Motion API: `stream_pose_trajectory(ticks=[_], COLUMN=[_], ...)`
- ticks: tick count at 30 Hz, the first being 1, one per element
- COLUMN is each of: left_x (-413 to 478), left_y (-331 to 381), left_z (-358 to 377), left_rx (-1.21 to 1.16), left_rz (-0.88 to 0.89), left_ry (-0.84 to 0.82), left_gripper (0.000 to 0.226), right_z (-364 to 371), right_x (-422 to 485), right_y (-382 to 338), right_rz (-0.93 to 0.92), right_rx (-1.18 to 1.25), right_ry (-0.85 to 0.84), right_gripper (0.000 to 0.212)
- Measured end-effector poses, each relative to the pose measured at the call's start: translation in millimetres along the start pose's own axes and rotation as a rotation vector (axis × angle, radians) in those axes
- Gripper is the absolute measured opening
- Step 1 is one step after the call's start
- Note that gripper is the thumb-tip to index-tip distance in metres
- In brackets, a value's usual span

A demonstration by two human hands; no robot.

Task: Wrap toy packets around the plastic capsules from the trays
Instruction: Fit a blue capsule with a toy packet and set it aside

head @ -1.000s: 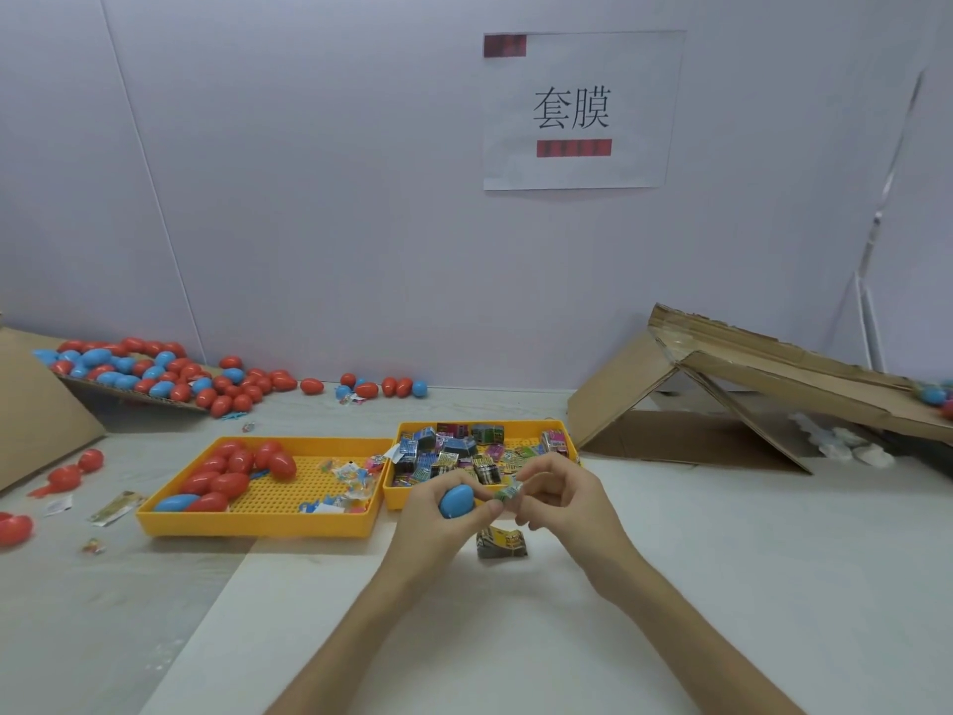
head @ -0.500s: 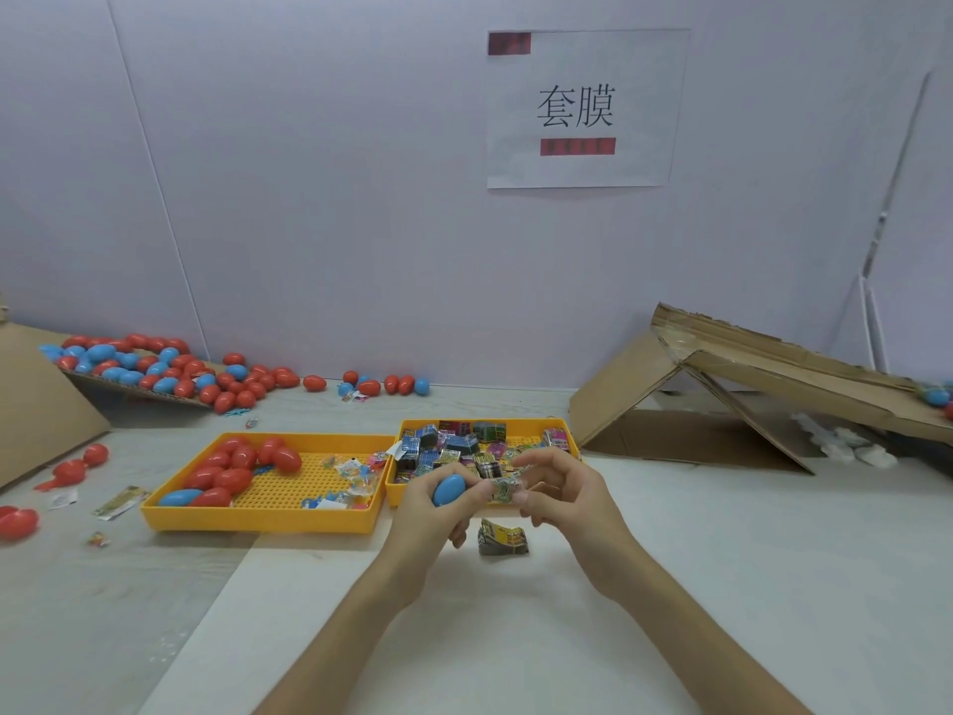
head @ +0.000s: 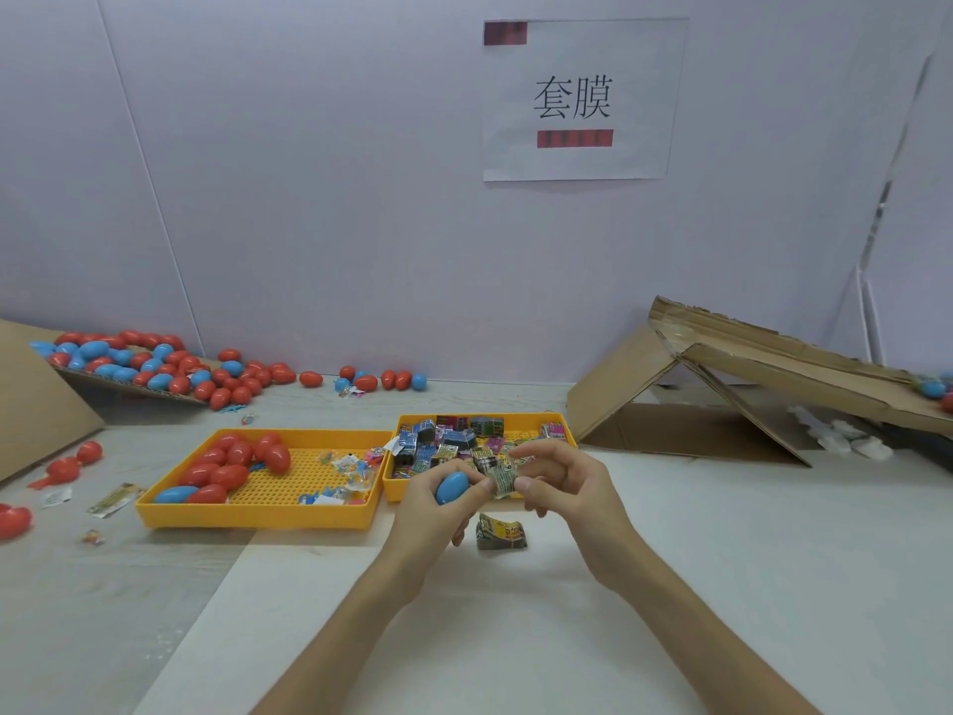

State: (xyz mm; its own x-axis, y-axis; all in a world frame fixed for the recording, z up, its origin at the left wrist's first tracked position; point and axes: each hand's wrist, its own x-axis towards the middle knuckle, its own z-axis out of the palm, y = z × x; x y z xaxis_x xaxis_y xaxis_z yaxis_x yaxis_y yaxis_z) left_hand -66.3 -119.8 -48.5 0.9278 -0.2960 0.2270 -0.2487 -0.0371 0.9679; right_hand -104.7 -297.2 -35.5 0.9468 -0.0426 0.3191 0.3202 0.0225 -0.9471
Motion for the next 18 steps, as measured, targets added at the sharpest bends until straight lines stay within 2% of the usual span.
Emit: stream_pose_trajectory(ticks=[7,13,18], left_x=[1.4,-1.2,-2.4], left_y=[-2.3,-3.6,-3.3], left_z=[0.4,3.4,2.4], left_rx=[0.068,0.264,0.283], left_rz=[0.034,0.259,0.315], left_ry=[0.029,0.026,0.089], left_gripper=[0.020,0.025,0.022], right_z=[1.6,2.2,4.5], right_x=[0.3,1.2,1.9], right_y=[0.4,4.6,6.2], right_rz=[0.016,0.055,0.110], right_rx=[0.042,-0.062,-0.122], right_ry=[-0.057,-0.065,-0.074], right_gripper=[0.038,0.030,0.034])
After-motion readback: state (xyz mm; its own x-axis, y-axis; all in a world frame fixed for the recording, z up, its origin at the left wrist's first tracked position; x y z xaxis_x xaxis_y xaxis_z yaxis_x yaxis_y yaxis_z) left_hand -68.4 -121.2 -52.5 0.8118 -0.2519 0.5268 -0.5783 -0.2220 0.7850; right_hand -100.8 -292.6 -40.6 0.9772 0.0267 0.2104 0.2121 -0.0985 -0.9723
